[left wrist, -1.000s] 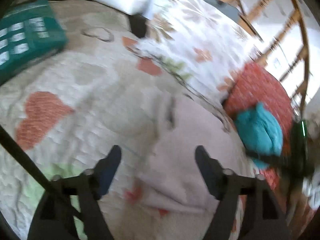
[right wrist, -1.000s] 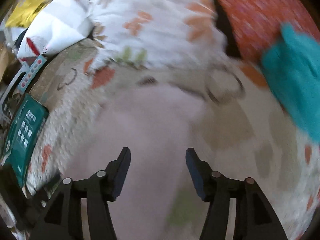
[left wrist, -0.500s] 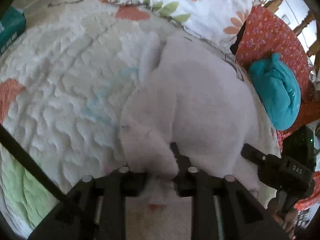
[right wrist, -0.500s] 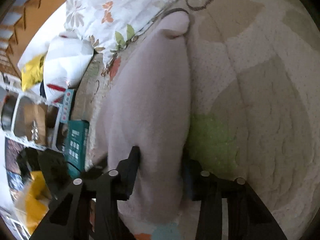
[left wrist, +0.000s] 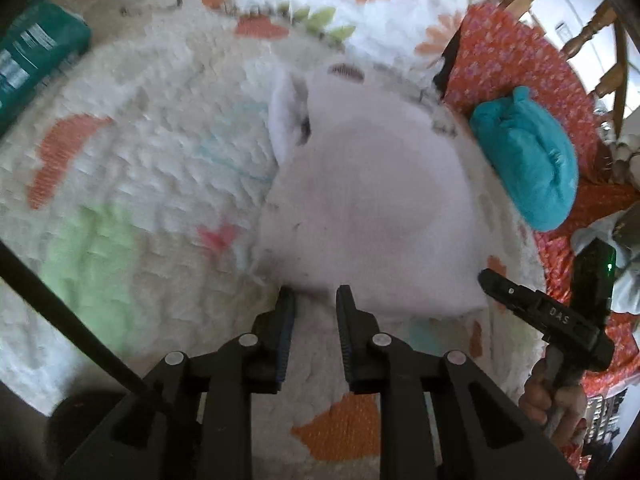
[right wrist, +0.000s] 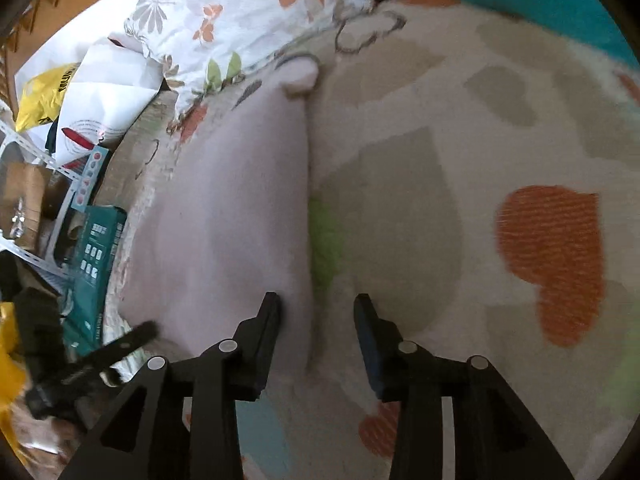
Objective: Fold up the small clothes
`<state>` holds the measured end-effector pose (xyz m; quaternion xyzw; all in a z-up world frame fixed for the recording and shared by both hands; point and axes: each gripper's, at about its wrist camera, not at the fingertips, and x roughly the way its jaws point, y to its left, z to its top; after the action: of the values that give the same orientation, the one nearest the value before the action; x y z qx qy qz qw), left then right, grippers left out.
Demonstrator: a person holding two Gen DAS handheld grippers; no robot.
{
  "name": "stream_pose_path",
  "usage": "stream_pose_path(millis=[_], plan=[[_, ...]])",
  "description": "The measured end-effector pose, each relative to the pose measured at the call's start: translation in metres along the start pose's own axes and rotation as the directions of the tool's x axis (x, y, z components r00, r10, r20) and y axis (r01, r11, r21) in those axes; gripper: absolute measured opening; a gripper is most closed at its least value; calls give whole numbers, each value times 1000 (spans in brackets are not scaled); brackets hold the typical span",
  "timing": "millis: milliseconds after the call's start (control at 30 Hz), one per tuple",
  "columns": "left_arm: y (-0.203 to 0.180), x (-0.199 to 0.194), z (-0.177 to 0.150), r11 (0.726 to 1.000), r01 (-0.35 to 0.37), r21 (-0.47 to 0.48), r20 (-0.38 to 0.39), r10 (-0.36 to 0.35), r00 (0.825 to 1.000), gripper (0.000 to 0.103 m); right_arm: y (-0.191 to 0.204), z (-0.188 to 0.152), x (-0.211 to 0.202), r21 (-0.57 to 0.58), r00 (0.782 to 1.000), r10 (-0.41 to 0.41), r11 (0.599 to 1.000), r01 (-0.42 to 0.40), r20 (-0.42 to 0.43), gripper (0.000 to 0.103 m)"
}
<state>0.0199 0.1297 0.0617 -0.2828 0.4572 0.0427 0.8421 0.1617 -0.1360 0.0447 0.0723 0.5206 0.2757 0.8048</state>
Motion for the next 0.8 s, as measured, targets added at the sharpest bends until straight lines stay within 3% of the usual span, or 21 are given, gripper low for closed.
stream_pose_path(millis=[33,100,233,300,367,433,467,500,533,567,633,667,700,800], plan=[[1,-11,2,1000,1,1,30,-1,1000,21,6,1,-13,-26,999,-7,1000,8,41,35],[2,-20,12,1000,-18,1,67,18,998,37,20,6,-27,-53,996,55,997,-51,72,31],[0,-13,43,998,-60,5,122,59,991,48,46,7,-10,-75,984,175,982,-173,21,30],[-3,-1,57,996,-88,7,116,87,989,50,52,2,13,-81,989,146,986,-149,-36,30],[-6,13,60,997,-78,22,59,76,995,50,48,-8,35,-92,997,39,995,-45,-70,23],[-13,27,55,996,-68,63,17,67,998,50,43,-16,38,-84,998,49,995,-53,-48,22],[-20,37,52,990,-84,115,-13,86,996,44,41,-17,38,-82,998,54,995,-57,-46,22],[-25,45,49,983,-95,158,-37,103,994,8,40,-16,37,-81,997,56,995,-60,-49,22],[-29,50,46,979,-100,178,-55,112,992,6,40,-16,37,-83,997,56,995,-61,-53,21],[-30,48,44,983,-81,164,-51,90,995,4,39,-15,38,-84,997,57,995,-62,-57,21],[-28,38,43,993,46,104,-47,-41,998,4,36,-15,37,-86,996,70,994,-74,-57,21],[-26,29,41,984,166,57,-49,-163,985,4,33,-15,37,-85,995,79,993,-83,-54,21],[-24,24,40,973,228,30,-44,-226,973,4,31,-16,36,-83,995,86,993,-90,-52,21],[-3,34,33,933,347,-99,-70,-354,932,5,22,-19,37,-55,991,126,990,-129,-45,19]])
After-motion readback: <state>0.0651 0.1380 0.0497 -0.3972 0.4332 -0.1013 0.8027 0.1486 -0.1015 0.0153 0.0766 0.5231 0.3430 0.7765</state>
